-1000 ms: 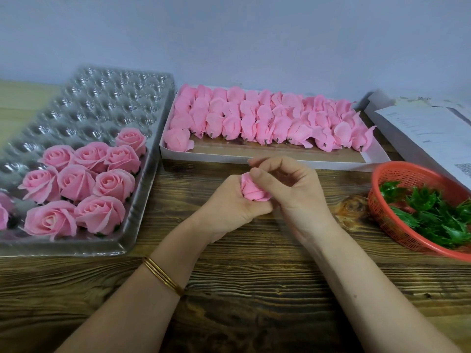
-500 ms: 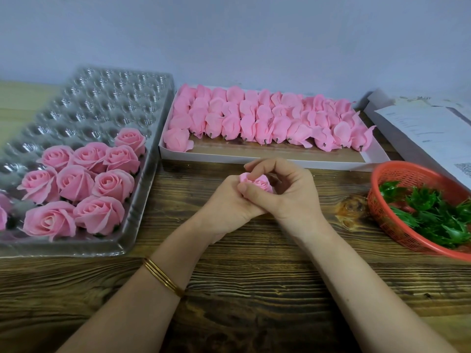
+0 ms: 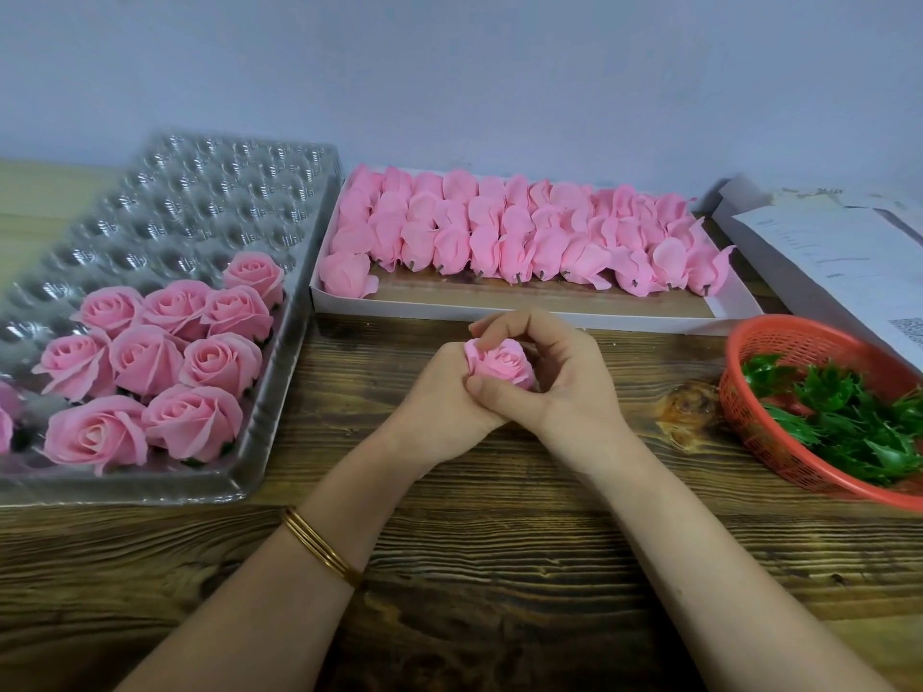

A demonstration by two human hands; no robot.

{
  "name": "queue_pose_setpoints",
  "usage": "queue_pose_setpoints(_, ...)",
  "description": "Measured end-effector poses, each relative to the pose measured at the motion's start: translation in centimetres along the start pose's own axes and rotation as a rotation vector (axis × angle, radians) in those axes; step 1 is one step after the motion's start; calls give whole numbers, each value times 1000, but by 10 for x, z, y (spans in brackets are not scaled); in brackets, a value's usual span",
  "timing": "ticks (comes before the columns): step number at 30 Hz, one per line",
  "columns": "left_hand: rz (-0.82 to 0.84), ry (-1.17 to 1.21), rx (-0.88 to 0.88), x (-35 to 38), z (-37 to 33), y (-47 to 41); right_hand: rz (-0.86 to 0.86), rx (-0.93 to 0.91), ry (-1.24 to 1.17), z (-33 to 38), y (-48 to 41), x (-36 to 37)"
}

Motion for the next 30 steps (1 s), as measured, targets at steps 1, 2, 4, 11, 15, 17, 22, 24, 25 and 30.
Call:
queue_pose_setpoints(1,-13,9,-11,0,1,-1,-1,15,-44,0,0,-1)
queue_pose_setpoints(2,-31,22,-27,0,2,-1,-15,31,-109,0,0,-2)
queue_pose_setpoints(4,-60,47,-71,1,3,-1,-65,63,-236,-2,-2,-5)
queue_pose_setpoints(11,-51,45,-51,1,7,-3,-104,48,-120,-3,-3,-2)
queue_pose_setpoints(15,-24,25,-20,1,5,-1,-108,26,-13,-2,-2,0)
queue_pose_setpoints(17,-45,16,0,1,5,-2,-110,19,4,-1,-2,0)
queue_pose_setpoints(22,-27,-23,-1,1,1,0,-96,-6,68,1,-1,-1)
queue_pose_setpoints(24,-30,-37,-3,0,1,0,-81,-10,69,1,0,-1)
queue_pose_setpoints(25,-30,-46,-3,0,1,-1,-72,-12,72,2,0,-1)
queue_pose_setpoints(30,-27,-96,19,0,3,-2,-40,-1,51,2,0,1)
Point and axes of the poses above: each hand's wrist, its own y-axis away from the middle knuckle, its own x-axis out of the palm, z = x × y, the point moved 2 cm from there along -y, towards the middle knuckle, and after that the axes turned 14 degrees about y, right-handed, at the moved point
